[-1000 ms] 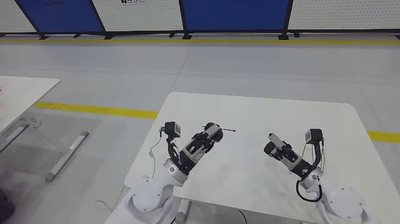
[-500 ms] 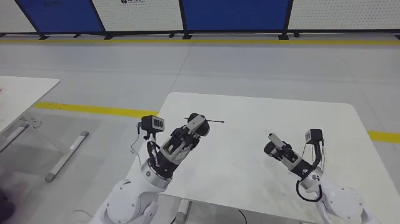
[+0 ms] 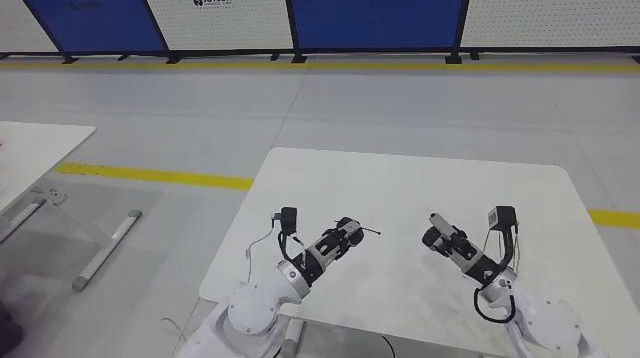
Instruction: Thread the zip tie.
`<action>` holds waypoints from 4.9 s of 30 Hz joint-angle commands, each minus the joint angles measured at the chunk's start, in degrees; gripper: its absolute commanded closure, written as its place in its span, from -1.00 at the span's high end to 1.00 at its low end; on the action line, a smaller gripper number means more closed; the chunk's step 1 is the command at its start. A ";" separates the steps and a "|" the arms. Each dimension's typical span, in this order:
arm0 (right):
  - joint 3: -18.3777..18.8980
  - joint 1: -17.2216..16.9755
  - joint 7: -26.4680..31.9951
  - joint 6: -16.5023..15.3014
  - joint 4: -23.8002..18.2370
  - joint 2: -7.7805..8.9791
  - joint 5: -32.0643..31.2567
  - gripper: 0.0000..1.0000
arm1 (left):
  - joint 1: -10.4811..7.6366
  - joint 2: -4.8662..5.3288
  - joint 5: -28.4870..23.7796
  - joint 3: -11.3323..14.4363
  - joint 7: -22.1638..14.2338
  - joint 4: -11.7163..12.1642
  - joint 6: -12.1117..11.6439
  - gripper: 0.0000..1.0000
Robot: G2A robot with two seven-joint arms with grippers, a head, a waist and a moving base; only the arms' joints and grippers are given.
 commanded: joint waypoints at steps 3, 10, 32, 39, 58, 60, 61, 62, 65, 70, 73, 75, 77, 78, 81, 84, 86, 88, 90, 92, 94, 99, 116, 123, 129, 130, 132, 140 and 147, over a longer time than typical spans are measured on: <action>0.00 0.00 0.00 0.00 0.00 0.00 0.00 1.00 | -0.79 -0.06 0.16 0.36 0.66 -0.39 -0.34 -1.00; 0.00 0.00 0.00 0.00 0.00 0.00 0.00 1.00 | -0.55 0.14 -0.18 -2.29 1.51 -13.36 -2.86 -1.00; 0.00 0.00 0.00 0.00 0.00 0.00 0.00 1.00 | -1.54 -0.41 6.31 5.72 2.85 0.56 -2.30 -1.00; 0.00 0.00 0.00 0.00 0.00 0.00 0.00 1.00 | -3.38 -1.21 10.88 10.90 7.43 4.81 -3.88 -1.00; 19.49 2.06 28.23 20.96 -15.85 4.99 -24.06 1.00 | -3.38 -1.21 10.88 10.90 7.43 4.81 -3.88 -1.00; 18.99 4.98 35.47 26.08 -15.11 5.61 -29.54 1.00 | -3.38 -1.21 10.88 10.90 7.43 4.81 -3.88 -1.00; 18.84 5.89 35.46 27.65 -15.08 5.72 -32.07 1.00 | -3.38 -1.21 10.88 10.90 7.43 4.81 -3.88 -1.00; 18.84 5.89 35.46 27.65 -15.08 5.72 -32.07 1.00 | -3.38 -1.21 10.88 10.90 7.43 4.81 -3.88 -1.00; 18.84 5.89 35.46 27.65 -15.08 5.72 -32.07 1.00 | -3.38 -1.21 10.88 10.90 7.43 4.81 -3.88 -1.00; 18.84 5.89 35.46 27.65 -15.08 5.72 -32.07 1.00 | -3.38 -1.21 10.88 10.90 7.43 4.81 -3.88 -1.00; 18.84 5.89 35.46 27.65 -15.08 5.72 -32.07 1.00 | -3.38 -1.21 10.88 10.90 7.43 4.81 -3.88 -1.00; 18.37 5.25 35.65 26.46 -14.46 5.87 -33.93 1.00 | -3.38 -1.21 10.88 10.90 7.43 4.81 -3.88 -1.00; 18.00 6.58 39.82 25.51 -11.36 6.18 -34.77 1.00 | -3.38 -1.21 10.88 10.90 7.43 4.81 -3.88 -1.00; 17.90 7.64 41.02 24.57 -9.79 6.24 -34.28 1.00 | -3.38 -1.21 10.88 10.90 7.43 4.81 -3.88 -1.00; 17.26 11.40 45.46 19.26 -2.93 6.37 -30.98 1.00 | -3.38 -1.21 10.88 10.90 7.43 4.81 -3.88 -1.00; 15.84 14.73 48.88 18.64 1.63 6.60 -33.63 1.00 | -3.38 -1.21 10.88 10.90 7.43 4.81 -3.88 -1.00; 15.84 14.73 48.88 18.64 1.63 6.60 -33.63 1.00 | -3.38 -1.21 10.88 10.90 7.43 4.81 -3.88 -1.00; 15.84 14.73 48.88 18.64 1.63 6.60 -33.63 1.00 | -3.38 -1.21 10.88 10.90 7.43 4.81 -3.88 -1.00; 15.84 14.73 48.88 18.64 1.63 6.60 -33.63 1.00 | -3.38 -1.21 10.88 10.90 7.43 4.81 -3.88 -1.00; 15.84 14.73 48.88 18.64 1.63 6.60 -33.63 1.00 | -3.38 -1.21 10.88 10.90 7.43 4.81 -3.88 -1.00; 15.84 14.73 48.88 18.64 1.63 6.60 -33.63 1.00 | -3.38 -1.21 10.88 10.90 7.43 4.81 -3.88 -1.00; 15.84 14.73 48.88 18.64 1.63 6.60 -33.63 1.00 | -3.38 -1.21 10.88 10.90 7.43 4.81 -3.88 -1.00; 5.34 24.30 53.11 21.58 3.76 6.84 -38.80 1.00 | -3.38 -1.21 10.88 10.90 7.43 4.81 -3.88 -1.00; -6.40 32.39 53.11 29.03 8.66 7.22 -46.98 1.00 | -3.38 -1.21 10.88 10.90 7.43 4.81 -3.88 -1.00; -6.40 32.39 53.11 29.03 8.66 7.22 -46.98 1.00 | -3.38 -1.21 10.88 10.90 7.43 4.81 -3.88 -1.00; -6.40 32.39 53.11 29.03 8.66 7.22 -46.98 1.00 | -3.38 -1.21 10.88 10.90 7.43 4.81 -3.88 -1.00; -4.64 31.02 49.40 28.85 9.93 7.19 -43.23 1.00 | -3.38 -1.21 10.88 10.90 7.43 4.81 -3.88 -1.00; 0.66 26.20 42.46 22.19 13.60 7.93 -36.18 1.00 | -3.38 -1.21 10.88 10.90 7.43 4.81 -3.88 -1.00; -2.41 27.75 42.68 20.75 15.35 7.88 -44.34 1.00 | -3.38 -1.21 10.88 10.90 7.43 4.81 -3.88 -1.00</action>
